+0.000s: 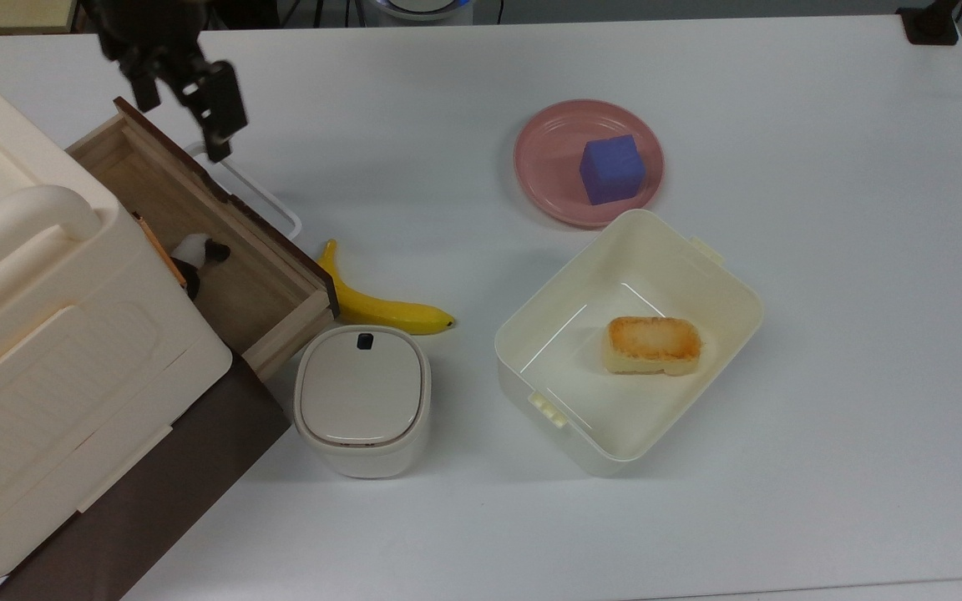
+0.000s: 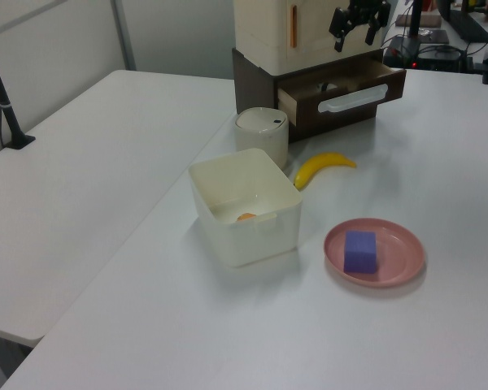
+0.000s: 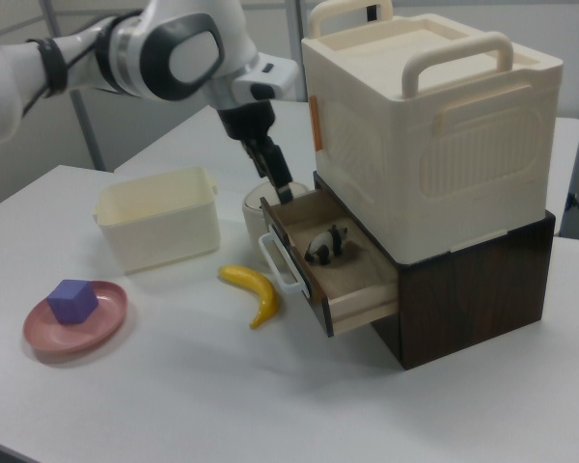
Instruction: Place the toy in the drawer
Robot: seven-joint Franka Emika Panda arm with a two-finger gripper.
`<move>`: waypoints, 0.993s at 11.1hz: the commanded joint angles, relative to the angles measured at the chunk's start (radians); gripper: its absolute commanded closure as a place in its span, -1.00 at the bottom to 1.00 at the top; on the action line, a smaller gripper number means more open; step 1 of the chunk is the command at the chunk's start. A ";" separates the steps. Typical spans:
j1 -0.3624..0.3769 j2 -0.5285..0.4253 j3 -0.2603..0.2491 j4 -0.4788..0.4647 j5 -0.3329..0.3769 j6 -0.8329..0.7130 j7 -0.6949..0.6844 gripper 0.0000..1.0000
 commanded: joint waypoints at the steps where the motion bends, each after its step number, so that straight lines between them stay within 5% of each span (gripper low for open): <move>1: 0.046 -0.056 -0.002 0.009 -0.008 -0.125 -0.030 -1.00; 5: 0.062 -0.067 -0.007 0.097 0.003 -0.344 -0.140 -1.00; 11: 0.132 -0.080 -0.066 0.118 -0.002 -0.363 -0.188 -1.00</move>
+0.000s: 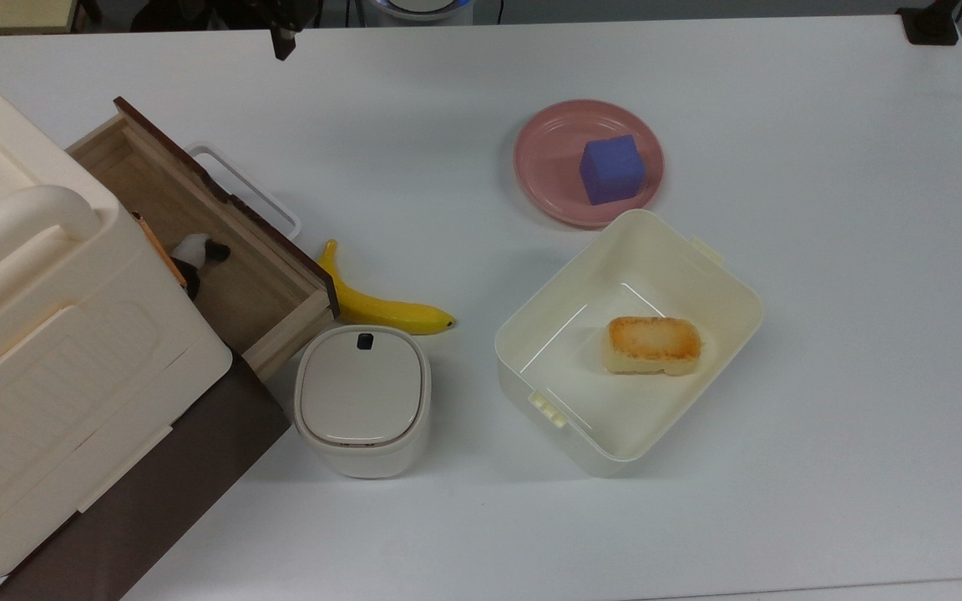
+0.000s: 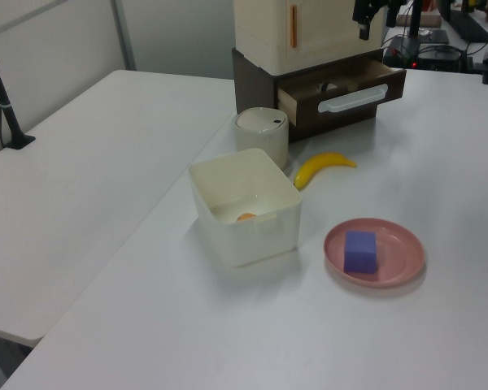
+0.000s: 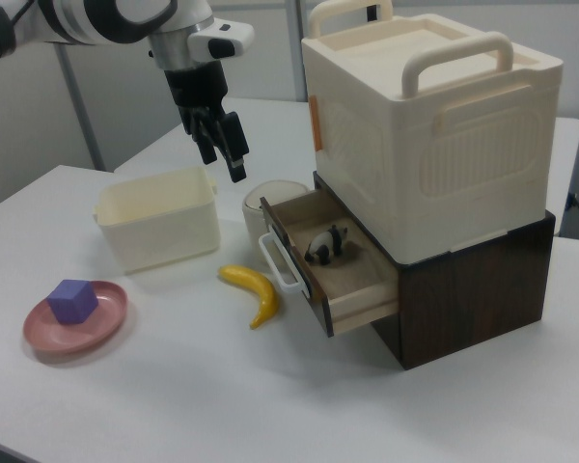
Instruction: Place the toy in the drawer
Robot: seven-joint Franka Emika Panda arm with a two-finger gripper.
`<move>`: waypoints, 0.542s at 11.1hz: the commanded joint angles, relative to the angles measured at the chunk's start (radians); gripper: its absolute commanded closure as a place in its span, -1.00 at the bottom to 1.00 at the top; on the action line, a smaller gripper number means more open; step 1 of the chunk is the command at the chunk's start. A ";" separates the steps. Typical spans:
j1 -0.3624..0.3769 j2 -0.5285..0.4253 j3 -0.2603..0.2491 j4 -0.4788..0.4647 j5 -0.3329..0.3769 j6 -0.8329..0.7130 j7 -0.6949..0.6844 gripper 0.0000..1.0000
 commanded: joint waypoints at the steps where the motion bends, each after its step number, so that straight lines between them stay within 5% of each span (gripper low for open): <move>1: 0.120 -0.011 -0.115 0.019 -0.002 -0.040 -0.028 -1.00; 6: 0.105 -0.011 -0.135 0.025 0.006 -0.040 -0.050 -1.00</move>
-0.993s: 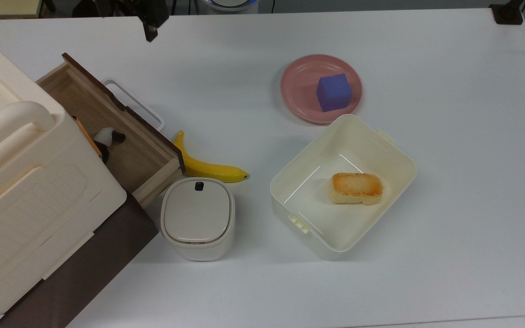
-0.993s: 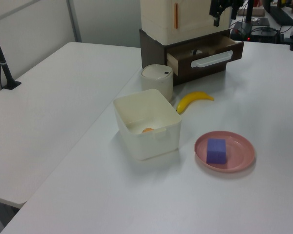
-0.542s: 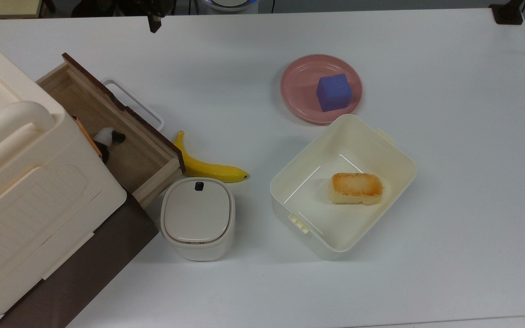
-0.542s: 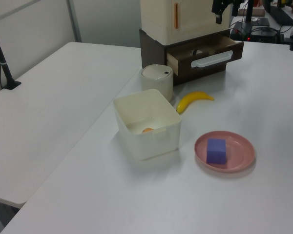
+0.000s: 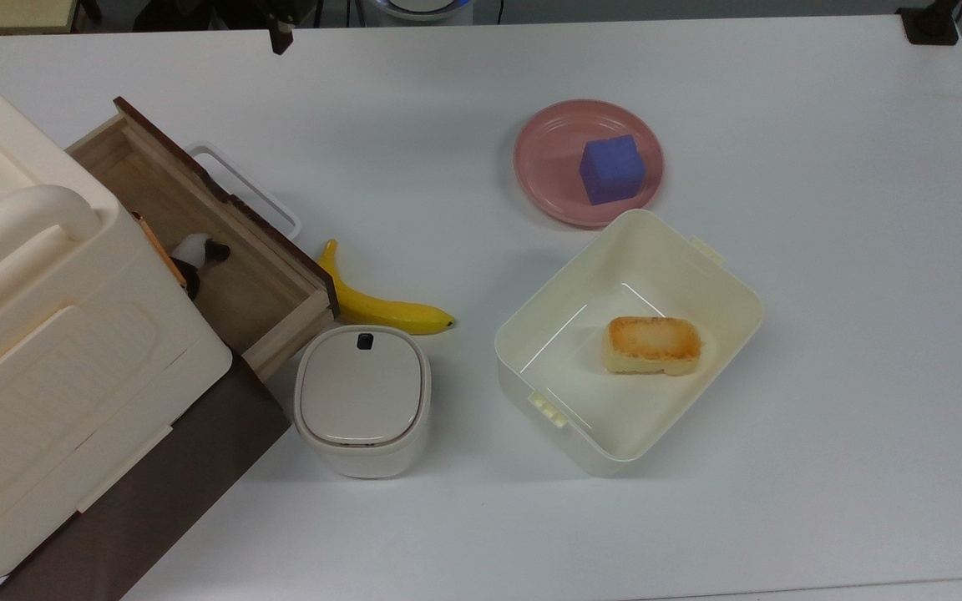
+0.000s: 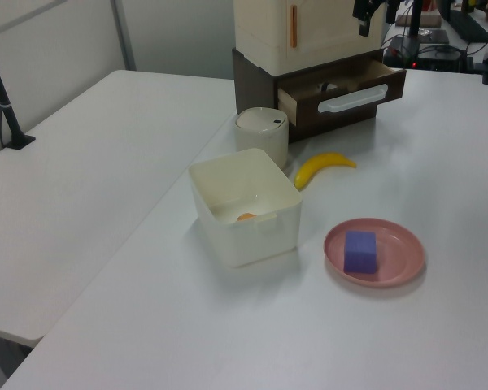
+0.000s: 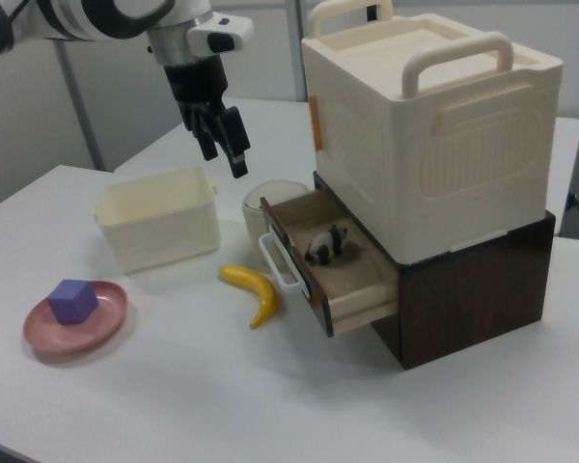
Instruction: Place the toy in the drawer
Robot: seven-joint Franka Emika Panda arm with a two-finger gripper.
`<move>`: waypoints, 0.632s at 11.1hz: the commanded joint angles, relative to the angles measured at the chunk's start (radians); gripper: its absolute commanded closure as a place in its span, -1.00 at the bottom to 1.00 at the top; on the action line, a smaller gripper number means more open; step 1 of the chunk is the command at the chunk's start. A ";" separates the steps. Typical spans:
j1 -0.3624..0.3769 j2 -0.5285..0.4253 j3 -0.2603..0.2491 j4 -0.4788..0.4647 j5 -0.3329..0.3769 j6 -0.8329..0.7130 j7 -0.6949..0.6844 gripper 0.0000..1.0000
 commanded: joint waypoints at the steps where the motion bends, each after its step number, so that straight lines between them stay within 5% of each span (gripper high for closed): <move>1: -0.008 -0.010 -0.024 0.016 0.018 -0.037 -0.048 -1.00; 7: -0.002 -0.006 0.001 0.019 0.052 -0.025 -0.043 -1.00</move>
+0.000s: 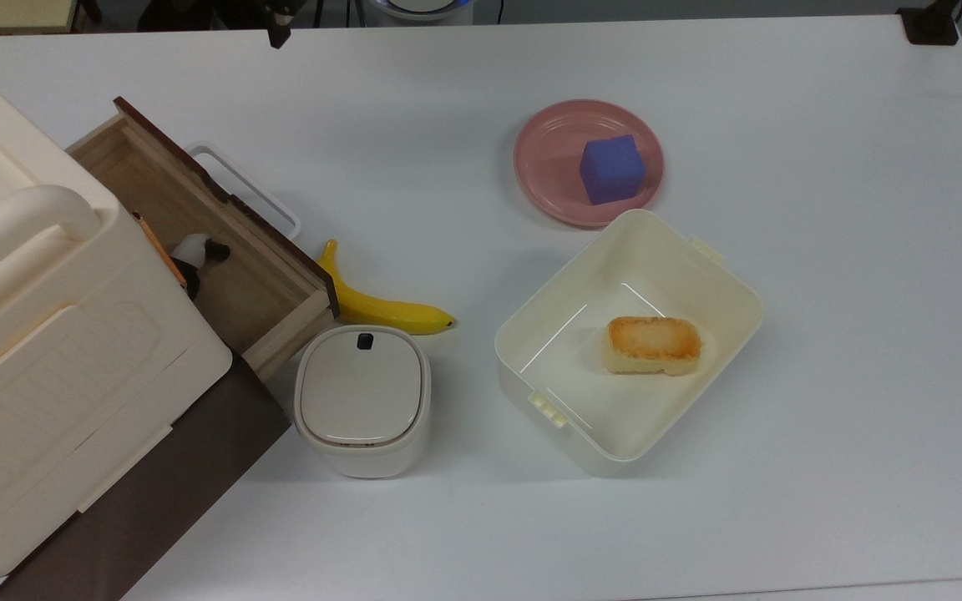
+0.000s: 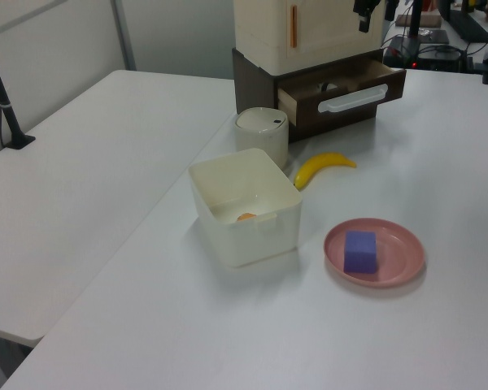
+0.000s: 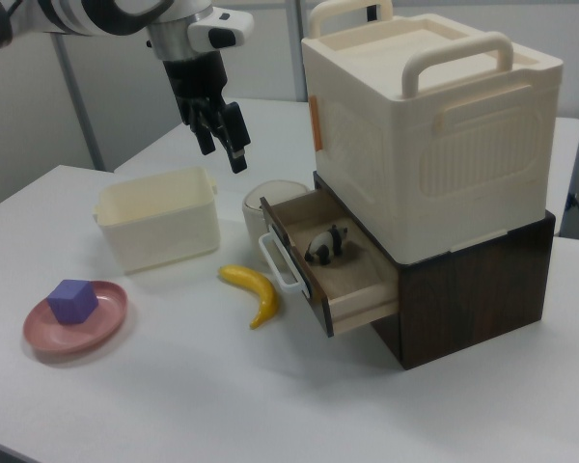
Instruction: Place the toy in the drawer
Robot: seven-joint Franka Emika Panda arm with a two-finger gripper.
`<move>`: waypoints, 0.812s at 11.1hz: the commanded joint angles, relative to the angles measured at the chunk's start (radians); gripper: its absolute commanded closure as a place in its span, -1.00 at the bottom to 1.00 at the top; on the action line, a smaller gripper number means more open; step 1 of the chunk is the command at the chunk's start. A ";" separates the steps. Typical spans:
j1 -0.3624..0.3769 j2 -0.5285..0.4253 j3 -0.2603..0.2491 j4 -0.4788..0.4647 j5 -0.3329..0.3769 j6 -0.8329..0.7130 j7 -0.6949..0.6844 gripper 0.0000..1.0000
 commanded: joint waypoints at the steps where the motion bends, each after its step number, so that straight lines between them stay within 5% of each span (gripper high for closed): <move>1: 0.001 -0.004 0.007 0.006 0.023 -0.023 -0.009 -1.00; 9: 0.007 -0.021 0.005 0.009 0.020 -0.087 -0.018 -1.00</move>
